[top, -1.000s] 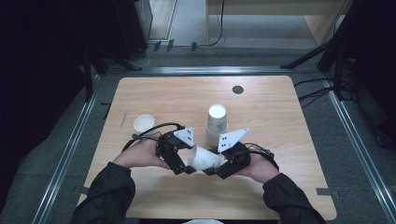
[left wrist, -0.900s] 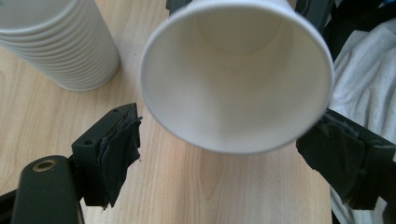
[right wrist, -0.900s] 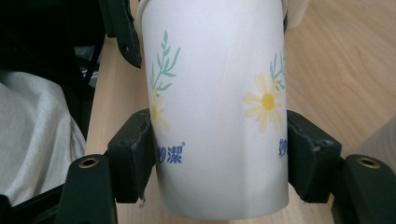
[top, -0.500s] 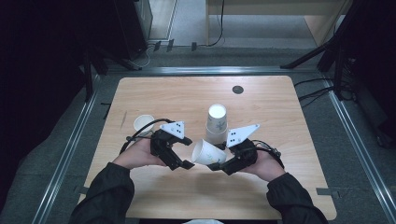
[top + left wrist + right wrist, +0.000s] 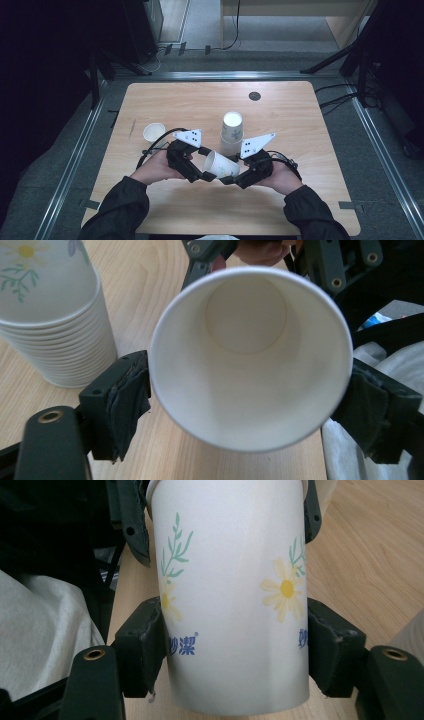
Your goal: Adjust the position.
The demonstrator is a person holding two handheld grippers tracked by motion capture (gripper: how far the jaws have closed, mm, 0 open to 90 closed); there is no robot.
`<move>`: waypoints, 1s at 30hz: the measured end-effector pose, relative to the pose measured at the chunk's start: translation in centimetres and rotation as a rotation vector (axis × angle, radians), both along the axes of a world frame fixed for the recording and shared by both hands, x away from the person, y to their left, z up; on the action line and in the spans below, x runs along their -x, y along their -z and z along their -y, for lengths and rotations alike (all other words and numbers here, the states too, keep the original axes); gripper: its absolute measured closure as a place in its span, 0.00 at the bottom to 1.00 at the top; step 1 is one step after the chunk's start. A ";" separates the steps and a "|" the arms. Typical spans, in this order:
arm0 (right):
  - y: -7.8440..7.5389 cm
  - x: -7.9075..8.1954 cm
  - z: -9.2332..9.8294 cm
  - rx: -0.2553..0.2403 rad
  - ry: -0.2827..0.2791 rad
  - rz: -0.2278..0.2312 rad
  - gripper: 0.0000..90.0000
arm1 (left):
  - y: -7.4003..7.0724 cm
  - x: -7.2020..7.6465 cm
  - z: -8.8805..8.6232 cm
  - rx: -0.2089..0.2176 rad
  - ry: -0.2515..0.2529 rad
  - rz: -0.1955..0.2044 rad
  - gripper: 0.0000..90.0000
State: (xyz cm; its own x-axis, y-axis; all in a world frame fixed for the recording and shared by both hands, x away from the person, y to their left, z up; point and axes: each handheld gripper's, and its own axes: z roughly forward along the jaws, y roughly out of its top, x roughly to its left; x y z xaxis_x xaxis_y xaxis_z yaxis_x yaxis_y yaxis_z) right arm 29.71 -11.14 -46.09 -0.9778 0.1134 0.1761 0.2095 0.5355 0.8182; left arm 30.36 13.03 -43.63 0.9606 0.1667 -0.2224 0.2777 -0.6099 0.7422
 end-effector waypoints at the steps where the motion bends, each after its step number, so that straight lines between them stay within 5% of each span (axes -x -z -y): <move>1: 0.0 0.0 -0.1 -0.003 -0.003 -0.001 0.37 | 0.0 0.0 0.0 0.003 0.004 0.000 0.19; 15: 0.3 0.0 -0.4 0.015 0.007 -0.018 0.29 | -0.3 -0.2 -0.5 -0.014 0.011 -0.008 0.27; 25: 0.7 -0.1 -0.8 0.033 0.029 -0.011 0.29 | -1.6 0.3 0.2 -0.241 0.004 0.064 0.27; 30: 1.0 -0.1 -1.3 0.053 0.021 -0.003 0.29 | -1.4 0.3 1.3 -0.301 0.004 0.051 0.27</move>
